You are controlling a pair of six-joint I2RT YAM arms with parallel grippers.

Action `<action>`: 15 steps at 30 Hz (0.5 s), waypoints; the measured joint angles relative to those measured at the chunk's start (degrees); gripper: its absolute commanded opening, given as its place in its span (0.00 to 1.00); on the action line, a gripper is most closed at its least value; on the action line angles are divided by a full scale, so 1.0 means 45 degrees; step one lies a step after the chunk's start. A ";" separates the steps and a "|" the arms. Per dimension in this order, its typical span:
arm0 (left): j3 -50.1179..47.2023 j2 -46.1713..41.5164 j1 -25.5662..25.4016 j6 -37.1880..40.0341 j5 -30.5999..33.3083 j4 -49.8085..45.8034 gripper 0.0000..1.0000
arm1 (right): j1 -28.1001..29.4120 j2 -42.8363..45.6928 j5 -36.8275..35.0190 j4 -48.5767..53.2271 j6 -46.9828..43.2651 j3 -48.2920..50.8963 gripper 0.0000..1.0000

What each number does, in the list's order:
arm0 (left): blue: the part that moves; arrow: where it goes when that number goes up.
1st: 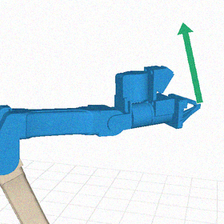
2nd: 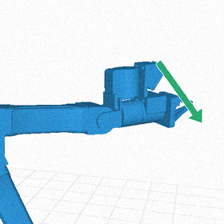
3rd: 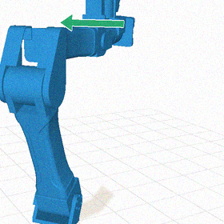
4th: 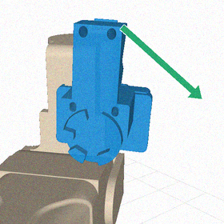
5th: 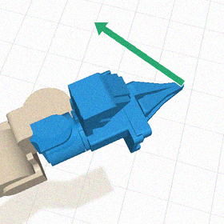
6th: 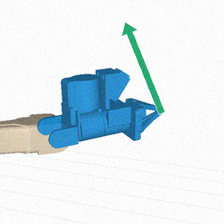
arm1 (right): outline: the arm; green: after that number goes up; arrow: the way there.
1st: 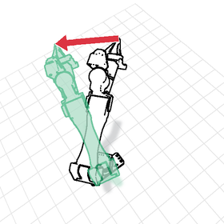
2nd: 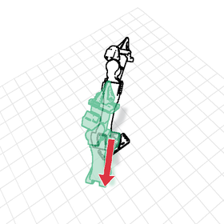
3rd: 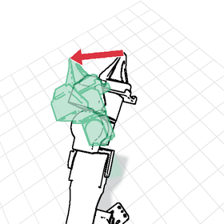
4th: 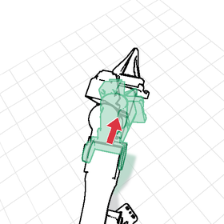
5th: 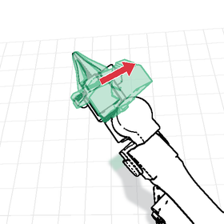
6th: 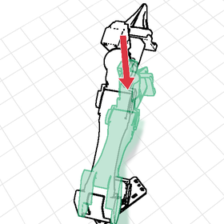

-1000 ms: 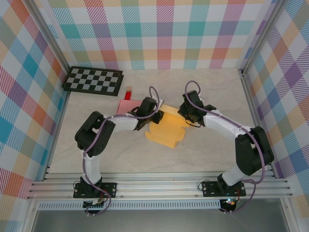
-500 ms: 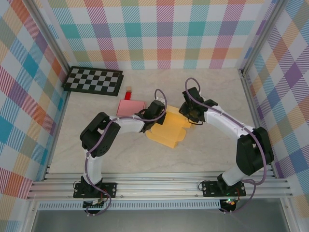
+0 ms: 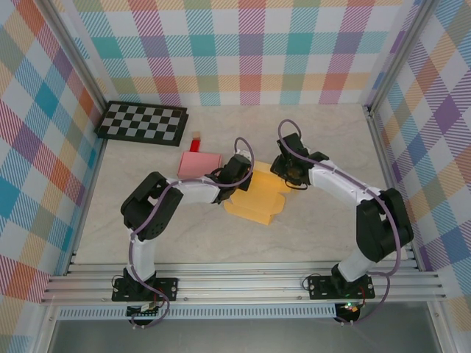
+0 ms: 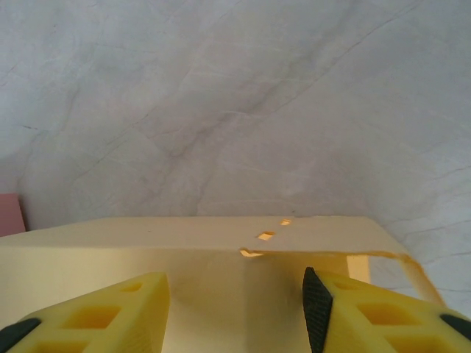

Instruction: Fold the paper box

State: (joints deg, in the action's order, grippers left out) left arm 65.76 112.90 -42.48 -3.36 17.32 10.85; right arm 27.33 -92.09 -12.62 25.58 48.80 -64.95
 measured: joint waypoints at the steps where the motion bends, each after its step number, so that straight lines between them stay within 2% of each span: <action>1: -0.0024 -0.0019 -0.0010 -0.0019 0.0000 -0.0015 0.00 | -0.0034 -0.0087 0.0141 -0.0189 0.0005 0.0044 0.52; 2: -0.0063 -0.0039 -0.0010 -0.0034 0.0039 -0.0015 0.00 | -0.0078 -0.0112 0.0272 -0.0389 0.0019 0.0121 0.52; 7: -0.0141 -0.0131 -0.0024 -0.0228 0.0073 -0.0083 0.00 | -0.0282 0.0053 0.1166 -0.1933 0.0505 0.0821 0.32; 15: -0.0151 -0.0257 -0.0049 -0.0787 0.0277 -0.0437 0.00 | -0.0277 0.0272 0.1447 -0.2268 0.1030 0.1093 0.31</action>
State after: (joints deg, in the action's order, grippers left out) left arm 65.08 111.74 -42.70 -6.90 18.57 8.88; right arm 26.09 -90.87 -6.11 15.38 53.43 -60.03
